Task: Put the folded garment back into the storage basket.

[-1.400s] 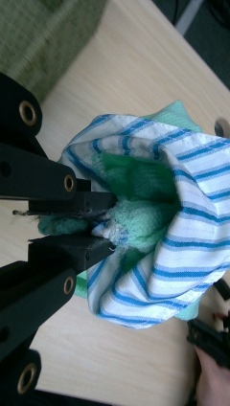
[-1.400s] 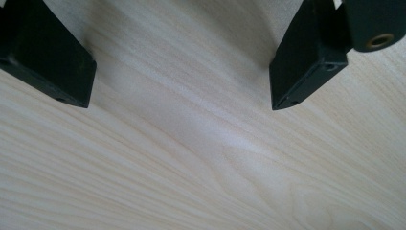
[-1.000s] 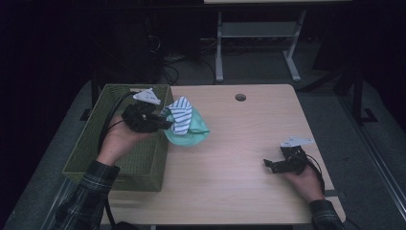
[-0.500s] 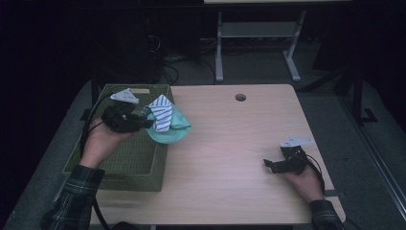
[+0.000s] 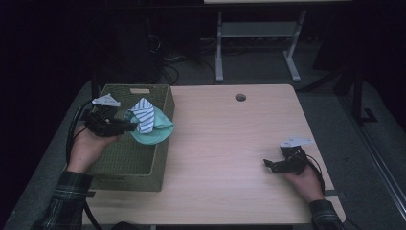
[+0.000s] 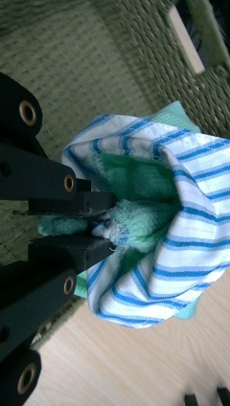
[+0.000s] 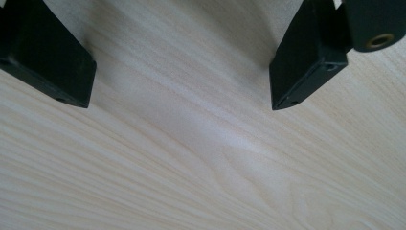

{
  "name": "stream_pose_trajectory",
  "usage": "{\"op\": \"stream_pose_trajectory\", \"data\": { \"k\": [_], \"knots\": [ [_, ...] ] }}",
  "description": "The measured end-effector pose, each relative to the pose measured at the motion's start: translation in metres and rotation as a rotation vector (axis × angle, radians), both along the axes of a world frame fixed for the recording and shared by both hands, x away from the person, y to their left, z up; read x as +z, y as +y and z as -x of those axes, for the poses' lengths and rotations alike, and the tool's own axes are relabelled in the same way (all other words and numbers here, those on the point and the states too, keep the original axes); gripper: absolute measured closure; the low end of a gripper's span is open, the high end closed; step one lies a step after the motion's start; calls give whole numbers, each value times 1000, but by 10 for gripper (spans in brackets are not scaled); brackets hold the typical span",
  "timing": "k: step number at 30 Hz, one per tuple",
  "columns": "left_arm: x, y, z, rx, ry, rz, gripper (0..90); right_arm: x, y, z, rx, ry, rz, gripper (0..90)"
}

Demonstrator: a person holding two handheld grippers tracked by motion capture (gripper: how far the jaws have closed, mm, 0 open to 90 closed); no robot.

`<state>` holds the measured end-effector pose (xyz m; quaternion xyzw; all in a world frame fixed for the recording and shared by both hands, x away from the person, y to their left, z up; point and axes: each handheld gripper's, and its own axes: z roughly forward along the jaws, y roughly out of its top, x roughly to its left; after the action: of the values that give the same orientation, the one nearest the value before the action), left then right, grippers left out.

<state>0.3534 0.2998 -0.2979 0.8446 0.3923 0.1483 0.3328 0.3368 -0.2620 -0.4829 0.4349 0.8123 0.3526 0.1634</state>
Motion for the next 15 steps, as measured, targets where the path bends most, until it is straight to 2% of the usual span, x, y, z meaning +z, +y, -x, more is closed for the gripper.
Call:
{"op": "stream_pose_trajectory", "data": {
  "k": [8,15],
  "knots": [
    [-14,22,-2,88,19,5,800,0,0,0,0,0,0,84],
    [-33,36,-6,132,56,-3,800,0,0,0,0,0,0,84]
  ]
}}
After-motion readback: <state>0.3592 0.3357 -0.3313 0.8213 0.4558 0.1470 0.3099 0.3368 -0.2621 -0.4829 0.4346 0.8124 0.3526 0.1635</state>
